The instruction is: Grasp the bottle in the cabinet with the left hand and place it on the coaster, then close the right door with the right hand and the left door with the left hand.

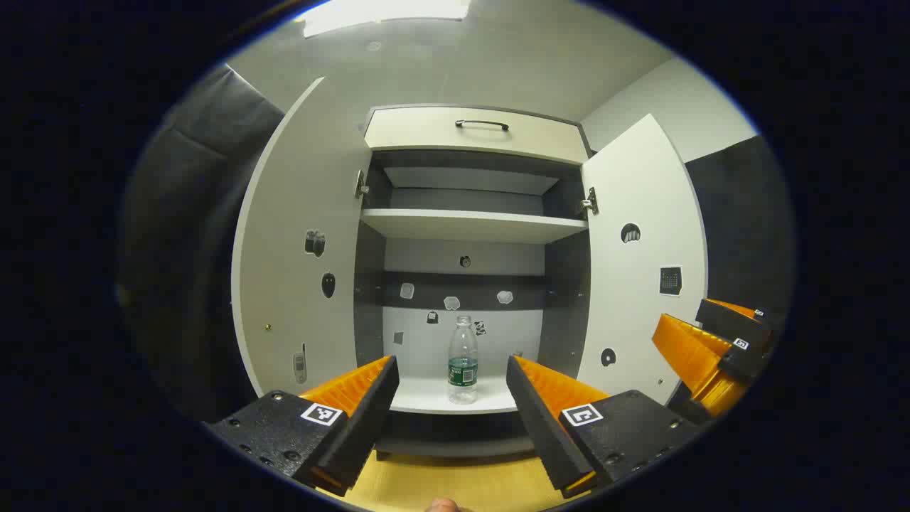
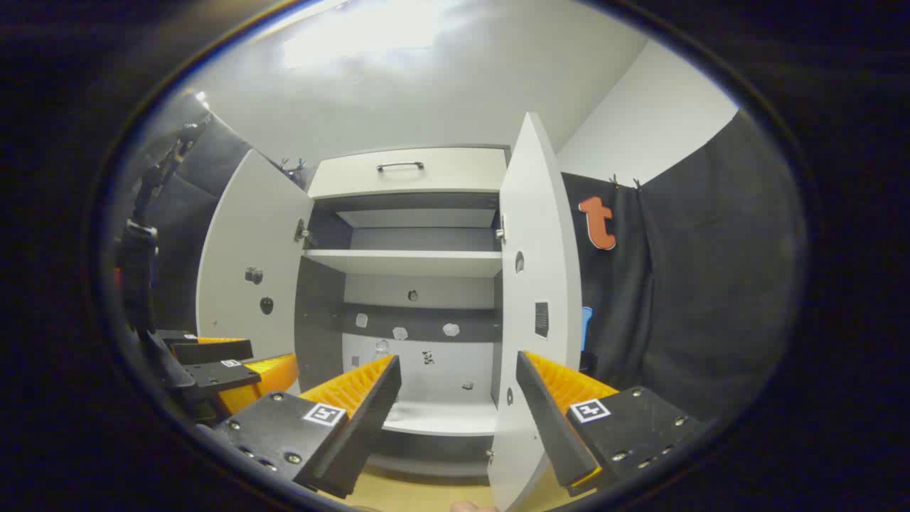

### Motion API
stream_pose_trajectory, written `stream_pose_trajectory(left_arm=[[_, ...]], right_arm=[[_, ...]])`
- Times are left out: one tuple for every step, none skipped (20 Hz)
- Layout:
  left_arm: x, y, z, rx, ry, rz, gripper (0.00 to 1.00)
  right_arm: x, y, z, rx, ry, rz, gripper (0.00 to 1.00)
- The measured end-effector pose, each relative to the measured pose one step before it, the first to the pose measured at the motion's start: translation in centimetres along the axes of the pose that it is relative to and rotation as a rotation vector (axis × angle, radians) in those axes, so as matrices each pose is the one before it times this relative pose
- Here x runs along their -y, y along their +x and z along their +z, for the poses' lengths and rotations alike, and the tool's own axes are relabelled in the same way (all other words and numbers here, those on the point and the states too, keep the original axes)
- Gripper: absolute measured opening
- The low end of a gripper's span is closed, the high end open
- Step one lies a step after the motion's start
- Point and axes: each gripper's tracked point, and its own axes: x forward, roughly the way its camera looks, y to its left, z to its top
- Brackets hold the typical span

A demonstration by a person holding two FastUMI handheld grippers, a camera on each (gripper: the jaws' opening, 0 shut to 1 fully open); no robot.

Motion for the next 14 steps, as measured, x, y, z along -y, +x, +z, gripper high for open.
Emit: stream_pose_trajectory(left_arm=[[-0.138,0.067,0.194,0.00516,0.0004,-0.00059,0.96],[-0.185,0.074,0.162,0.00456,0.00183,0.0012,0.96],[-0.157,0.02,0.183,0.00325,0.00205,0.0007,0.96],[-0.011,-0.019,0.135,0.00529,0.00018,0.00016,0.96],[0.036,-0.042,0.162,0.00225,0.00199,-0.0013,0.96],[0.069,-0.03,-0.003,0.00253,0.0036,-0.00206,0.96],[0.009,-0.014,0.159,0.00176,0.00289,-0.00117,0.96],[0.042,-0.096,0.171,0.0057,0.00363,-0.00117,0.96],[0.011,-0.055,0.181,0.00381,0.00298,-0.00018,0.96],[0.057,-0.084,0.045,0.00342,0.00277,0.00133,0.96],[0.07,-0.069,0.178,0.00519,0.00294,0.00071,0.96],[0.1,-0.038,0.01,0.00143,0.0019,0.00194,0.96],[0.028,-0.091,0.041,0.00087,0.00305,0.00111,0.96],[0.096,0.001,-0.044,-0.00061,0.00049,0.00034,0.96]], right_arm=[[-0.259,-0.052,-0.072,-0.00316,0.00475,0.00203,0.99],[-0.276,-0.158,0.065,-0.00345,0.00923,0.00558,0.99],[-0.288,0.012,-0.036,-0.00451,0.00782,0.00228,0.99],[0.005,0.094,-0.117,-0.00227,0.00373,-0.00127,0.99],[-0.043,0.067,0.051,0.00038,0.00185,0.00088,0.99],[-0.008,0.063,0.073,0.00394,0.00264,-0.00181,0.99],[-0.051,-0.031,0.097,0.0024,0.00372,0.00043,0.99],[-0.049,-0.102,0.047,0.00229,0.00337,0.00171,0.99],[0.061,-0.082,0.14,0.00092,0.00228,0.00009,0.99],[0.078,-0.032,0.04,0.00169,0.00151,0.00027,0.99],[0.046,0.011,0.085,0.00163,0.00069,-0.00024,0.99],[0.022,-0.048,0.069,0.00176,0.00097,-0.00089,0.99],[0.045,-0.094,0.05,-0.0002,0.00165,0.00062,0.99],[0.049,-0.059,-0.002,-0.00189,0.00204,0.00035,0.99]])
